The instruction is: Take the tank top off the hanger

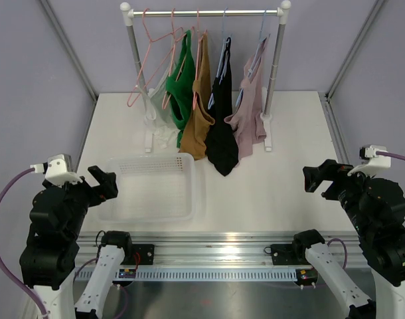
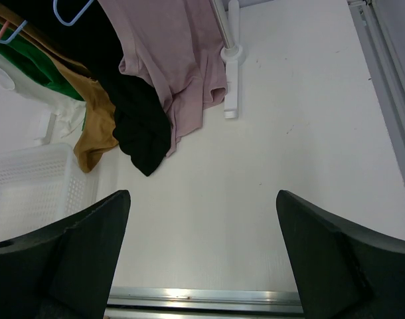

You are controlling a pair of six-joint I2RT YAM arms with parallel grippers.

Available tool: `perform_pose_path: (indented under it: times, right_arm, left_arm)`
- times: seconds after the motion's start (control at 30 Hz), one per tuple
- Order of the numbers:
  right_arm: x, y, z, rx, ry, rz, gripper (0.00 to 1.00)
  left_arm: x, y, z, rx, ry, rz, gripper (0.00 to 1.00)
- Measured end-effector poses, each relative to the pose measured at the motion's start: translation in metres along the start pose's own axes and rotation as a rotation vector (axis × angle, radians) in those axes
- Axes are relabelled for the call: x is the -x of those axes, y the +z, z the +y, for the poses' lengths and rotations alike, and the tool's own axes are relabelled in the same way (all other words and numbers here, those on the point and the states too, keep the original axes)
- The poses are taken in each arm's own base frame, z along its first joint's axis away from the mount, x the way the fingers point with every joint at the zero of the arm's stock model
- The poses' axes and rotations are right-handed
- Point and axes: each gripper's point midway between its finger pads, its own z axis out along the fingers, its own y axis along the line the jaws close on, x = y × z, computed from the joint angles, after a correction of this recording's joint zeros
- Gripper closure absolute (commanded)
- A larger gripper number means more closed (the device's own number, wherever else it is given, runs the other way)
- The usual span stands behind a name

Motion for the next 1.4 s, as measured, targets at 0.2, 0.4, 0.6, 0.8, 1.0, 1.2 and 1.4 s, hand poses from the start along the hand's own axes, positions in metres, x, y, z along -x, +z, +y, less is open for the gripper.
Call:
perform_pose_path:
  times: [0.2, 0.4, 0.6, 0.8, 1.0, 1.2, 1.4]
  right_arm:
    - [-0.003, 0.002, 0.002, 0.011, 0.0, 0.009, 0.01]
    - [-0.012, -0.002, 0.03, 0.184, 0.011, 0.017, 0.01]
    - [-0.017, -0.003, 0.049, 0.292, 0.037, 0.032, 0.01]
    - [-0.028, -0.003, 0.061, 0.361, 0.058, 0.081, 0.0]
    - [-0.036, -0.009, 0.075, 0.447, 0.076, 0.124, 0.01]
    - [-0.037, -0.015, 0.08, 0.482, 0.078, 0.127, 0.01]
    - [-0.038, -0.016, 0.082, 0.497, 0.077, 0.135, 0.0]
  left_arm:
    - [0.014, 0.004, 0.0, 0.026, 0.001, 0.005, 0.01]
    - [0.059, 0.017, -0.014, 0.028, -0.002, -0.023, 0.01]
    - [0.111, 0.065, -0.04, -0.005, -0.008, -0.035, 0.01]
    - [0.154, 0.134, -0.074, -0.089, 0.016, -0.054, 0.01]
    - [0.18, 0.214, -0.109, -0.211, 0.101, -0.067, 0.01]
    - [0.187, 0.295, -0.125, -0.249, 0.153, -0.059, 0.1]
    - [0.163, 0.359, -0.131, -0.274, 0.183, 0.013, 0.4]
